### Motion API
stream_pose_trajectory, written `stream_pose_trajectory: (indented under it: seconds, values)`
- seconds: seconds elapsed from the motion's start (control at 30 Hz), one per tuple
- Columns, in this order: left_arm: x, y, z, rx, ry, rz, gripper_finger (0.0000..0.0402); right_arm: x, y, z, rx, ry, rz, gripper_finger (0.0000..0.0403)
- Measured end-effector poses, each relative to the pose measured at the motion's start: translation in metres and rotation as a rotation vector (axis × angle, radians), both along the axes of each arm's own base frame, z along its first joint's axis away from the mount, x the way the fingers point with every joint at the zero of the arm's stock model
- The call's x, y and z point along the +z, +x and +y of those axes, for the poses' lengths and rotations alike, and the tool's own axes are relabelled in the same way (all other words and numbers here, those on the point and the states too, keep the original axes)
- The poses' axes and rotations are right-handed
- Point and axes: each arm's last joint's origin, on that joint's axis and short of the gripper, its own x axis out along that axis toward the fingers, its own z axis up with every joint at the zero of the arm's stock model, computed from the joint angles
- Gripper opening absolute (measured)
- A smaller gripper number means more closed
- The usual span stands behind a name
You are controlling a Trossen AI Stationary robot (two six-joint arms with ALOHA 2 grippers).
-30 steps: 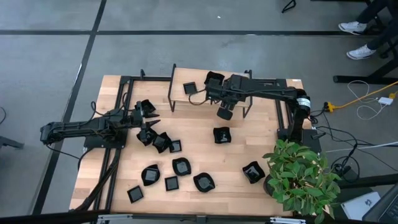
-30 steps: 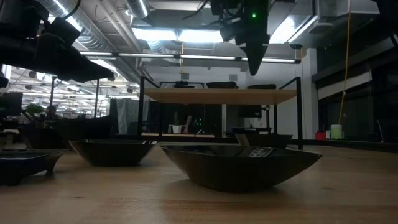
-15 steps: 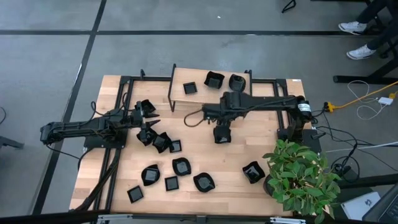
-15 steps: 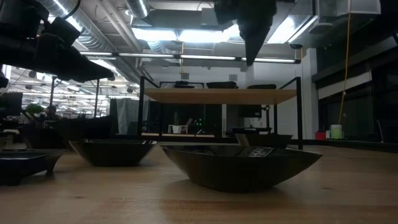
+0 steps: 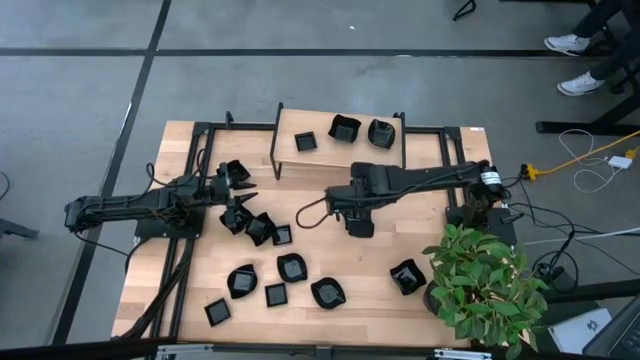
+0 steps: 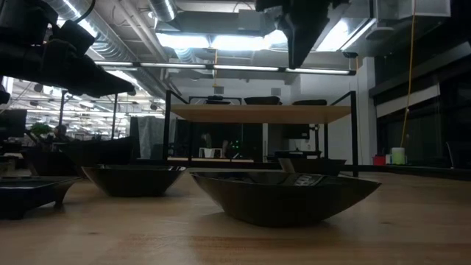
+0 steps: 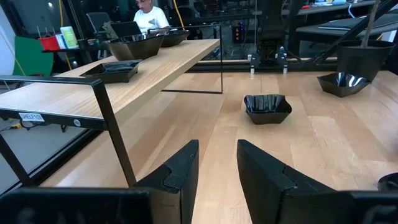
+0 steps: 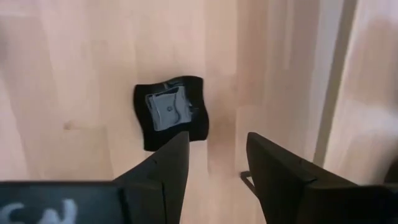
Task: Pick & Place Mini shaped plates
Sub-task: Stack the distorted square plate on top of the distorted square plate on the shelf
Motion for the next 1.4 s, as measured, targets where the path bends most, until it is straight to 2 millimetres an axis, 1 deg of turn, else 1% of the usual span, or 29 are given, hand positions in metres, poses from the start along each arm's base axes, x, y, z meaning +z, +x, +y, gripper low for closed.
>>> stream_pose_trajectory:
  seconds: [0.13, 0.27, 0.37, 0.8, 1.03, 1.17, 1.4]
  values:
    - [0.000, 0.000, 0.000, 0.000, 0.000, 0.000, 0.0104, 0.000, 0.000, 0.008, 0.076, 0.034, 0.012, 0.0160]
    - [0.000, 0.000, 0.000, 0.000, 0.000, 0.000, 0.0104, -0.003, 0.000, 0.015, 0.088, 0.052, 0.010, 0.0160]
    - [0.000, 0.000, 0.000, 0.000, 0.000, 0.000, 0.0104, -0.010, 0.000, 0.019, 0.097, 0.052, 0.023, 0.0160]
    - [0.000, 0.000, 0.000, 0.000, 0.000, 0.000, 0.0104, -0.036, -0.003, 0.036, 0.029, 0.069, 0.040, 0.0160]
    - [0.000, 0.000, 0.000, 0.000, 0.000, 0.000, 0.0104, -0.051, -0.004, 0.050, 0.066, 0.126, 0.034, 0.0160]
    - [0.000, 0.000, 0.000, 0.000, 0.000, 0.000, 0.0104, -0.063, -0.005, 0.057, 0.085, 0.131, 0.036, 0.0160]
    - [0.000, 0.000, 0.000, 0.000, 0.000, 0.000, 0.0104, -0.083, -0.008, 0.063, 0.108, 0.129, 0.043, 0.0160]
